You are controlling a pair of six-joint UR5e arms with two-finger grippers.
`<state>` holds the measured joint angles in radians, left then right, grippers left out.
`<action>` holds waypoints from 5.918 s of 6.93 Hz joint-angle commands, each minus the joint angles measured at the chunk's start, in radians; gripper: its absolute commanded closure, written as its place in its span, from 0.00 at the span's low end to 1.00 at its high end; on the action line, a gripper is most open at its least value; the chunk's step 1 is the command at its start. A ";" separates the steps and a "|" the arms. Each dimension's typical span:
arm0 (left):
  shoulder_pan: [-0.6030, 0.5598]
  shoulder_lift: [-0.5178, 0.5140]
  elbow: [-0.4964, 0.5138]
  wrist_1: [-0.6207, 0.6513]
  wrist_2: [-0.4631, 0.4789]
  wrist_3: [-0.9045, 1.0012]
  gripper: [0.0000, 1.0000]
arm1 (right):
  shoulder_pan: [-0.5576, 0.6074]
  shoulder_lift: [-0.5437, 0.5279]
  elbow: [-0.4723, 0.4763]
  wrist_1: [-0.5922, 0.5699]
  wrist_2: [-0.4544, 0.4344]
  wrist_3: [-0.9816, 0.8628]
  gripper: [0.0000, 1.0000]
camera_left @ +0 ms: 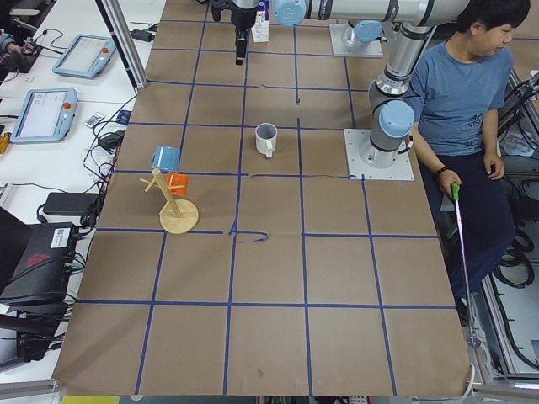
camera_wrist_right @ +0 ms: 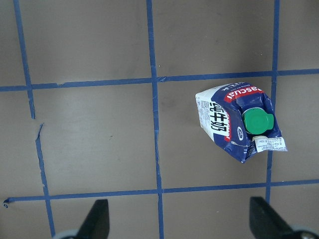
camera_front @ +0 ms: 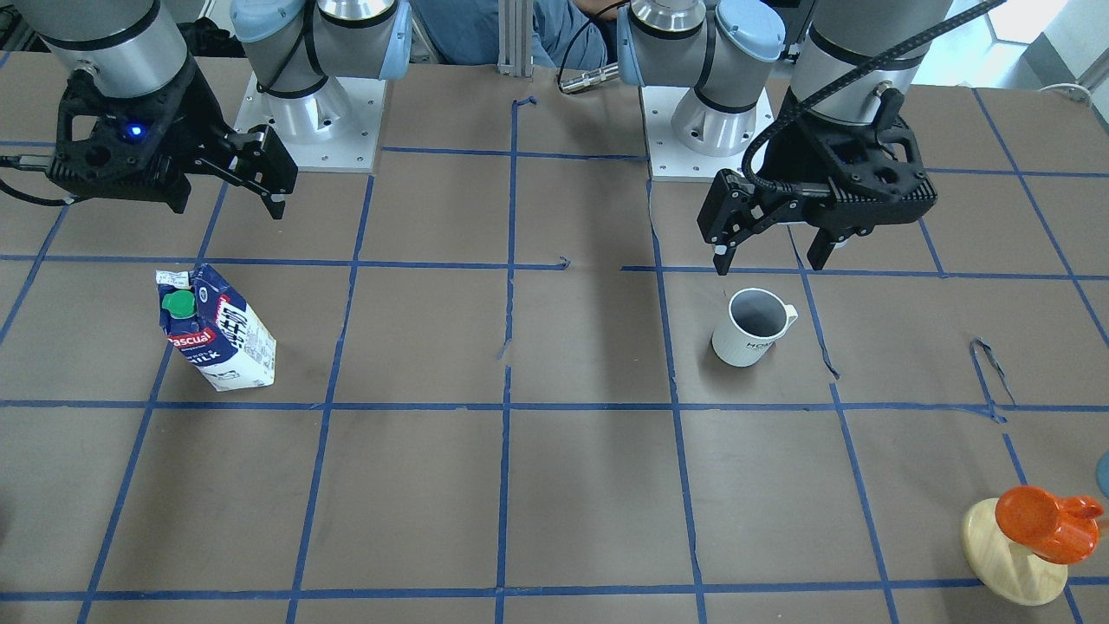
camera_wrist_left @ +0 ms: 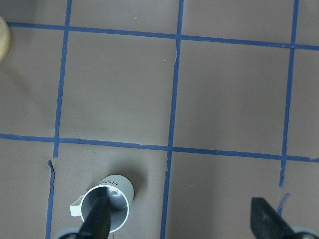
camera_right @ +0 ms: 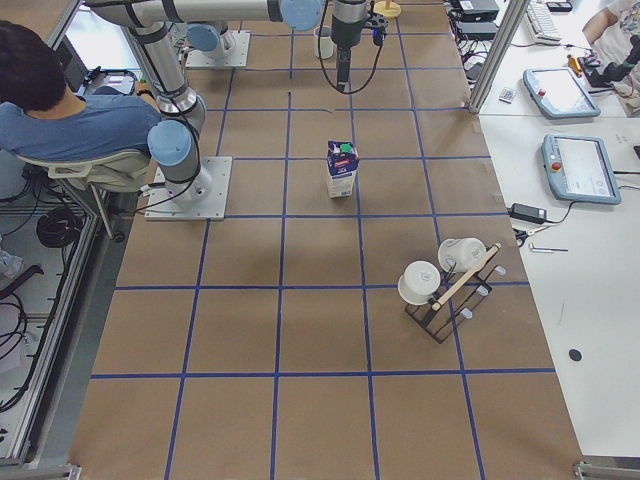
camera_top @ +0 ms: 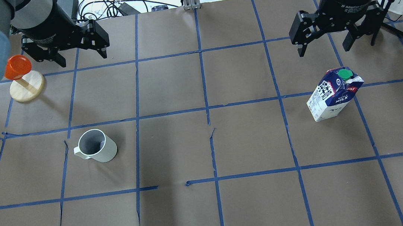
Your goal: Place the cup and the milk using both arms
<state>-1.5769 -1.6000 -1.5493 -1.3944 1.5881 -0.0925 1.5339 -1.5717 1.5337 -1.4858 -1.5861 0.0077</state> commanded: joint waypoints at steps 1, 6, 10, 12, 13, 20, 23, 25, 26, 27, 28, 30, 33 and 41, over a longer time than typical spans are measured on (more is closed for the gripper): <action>0.001 0.003 0.000 0.000 0.001 0.001 0.00 | -0.001 -0.001 0.002 -0.001 -0.002 -0.008 0.00; 0.002 0.002 -0.005 0.000 0.001 0.001 0.00 | -0.001 -0.007 0.005 -0.001 -0.017 -0.012 0.00; 0.000 0.003 -0.008 0.000 0.003 0.001 0.00 | -0.001 -0.007 0.005 -0.001 -0.020 -0.014 0.00; 0.001 0.003 -0.006 0.000 0.004 0.002 0.00 | -0.001 -0.007 0.005 -0.001 -0.020 -0.012 0.00; 0.002 0.003 -0.006 0.000 0.004 0.002 0.00 | -0.001 -0.007 0.005 0.001 -0.021 -0.012 0.00; -0.002 0.008 -0.021 0.002 0.004 0.004 0.00 | -0.001 -0.005 0.006 0.002 -0.021 -0.012 0.00; -0.005 0.017 -0.063 0.002 0.007 0.011 0.00 | -0.011 0.027 0.025 -0.001 -0.021 -0.012 0.00; -0.005 0.021 -0.087 0.005 0.007 0.013 0.00 | -0.041 0.054 0.034 -0.004 -0.023 -0.044 0.00; -0.005 0.012 -0.100 0.030 0.007 0.005 0.00 | -0.066 0.056 0.036 -0.004 -0.034 -0.126 0.00; -0.002 -0.010 -0.138 0.078 0.004 0.014 0.00 | -0.092 0.061 0.036 -0.013 -0.050 -0.193 0.00; 0.005 -0.026 -0.225 0.131 0.007 0.019 0.00 | -0.116 0.070 0.036 -0.033 -0.049 -0.204 0.00; 0.047 -0.070 -0.378 0.302 0.010 0.027 0.00 | -0.141 0.078 0.060 -0.103 -0.049 -0.204 0.00; 0.064 -0.133 -0.452 0.316 0.088 0.054 0.00 | -0.161 0.082 0.193 -0.278 -0.055 -0.330 0.00; 0.058 -0.172 -0.456 0.397 0.092 0.008 1.00 | -0.195 0.104 0.287 -0.373 -0.048 -0.347 0.04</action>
<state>-1.5146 -1.7733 -2.0168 -1.0128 1.6785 -0.0732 1.3389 -1.4728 1.8027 -1.8301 -1.6309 -0.3376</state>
